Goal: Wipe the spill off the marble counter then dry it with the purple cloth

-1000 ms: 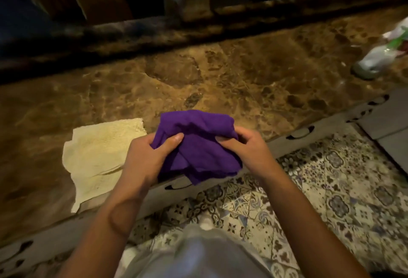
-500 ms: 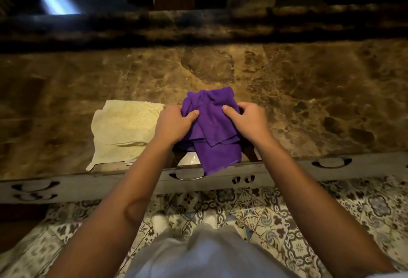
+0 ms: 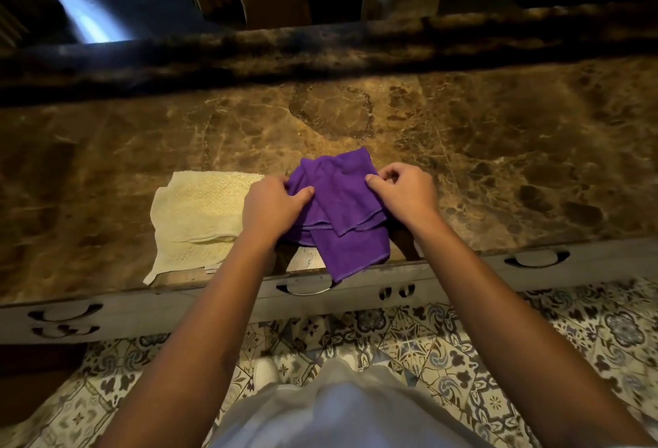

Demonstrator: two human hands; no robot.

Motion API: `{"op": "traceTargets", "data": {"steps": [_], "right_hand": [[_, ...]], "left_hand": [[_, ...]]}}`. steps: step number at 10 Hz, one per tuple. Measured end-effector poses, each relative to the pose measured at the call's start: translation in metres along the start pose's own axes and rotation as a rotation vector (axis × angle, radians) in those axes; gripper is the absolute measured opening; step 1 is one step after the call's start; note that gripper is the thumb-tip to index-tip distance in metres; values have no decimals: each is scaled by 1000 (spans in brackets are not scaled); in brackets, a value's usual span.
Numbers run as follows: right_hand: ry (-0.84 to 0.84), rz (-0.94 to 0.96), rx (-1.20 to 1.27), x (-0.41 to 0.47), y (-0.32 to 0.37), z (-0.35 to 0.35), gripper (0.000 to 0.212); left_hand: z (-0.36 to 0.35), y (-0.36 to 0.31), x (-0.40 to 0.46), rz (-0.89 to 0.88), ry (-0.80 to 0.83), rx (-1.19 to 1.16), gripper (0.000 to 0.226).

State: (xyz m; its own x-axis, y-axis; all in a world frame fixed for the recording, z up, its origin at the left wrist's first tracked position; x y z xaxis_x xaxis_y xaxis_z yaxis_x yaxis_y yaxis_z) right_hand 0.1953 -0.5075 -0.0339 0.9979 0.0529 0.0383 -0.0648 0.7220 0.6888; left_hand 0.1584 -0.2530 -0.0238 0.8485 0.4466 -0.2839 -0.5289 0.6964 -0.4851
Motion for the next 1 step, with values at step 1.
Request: {"op": "traceTargets", "data": {"steps": [1], "right_hand": [[-134,61,0,-12,8,23,23]], "left_hand": [[26,5,-20,-44,-103,-7,44]]}}
Point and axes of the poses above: each hand's wrist, its own x-axis towards the middle knuckle, its own z-axis out of the back of the hand, y = z × x, the point moved 9 cm from there along x, towards the middle knuckle, and after that the axes turned 15 degrees about z, right-handed, at the moved point
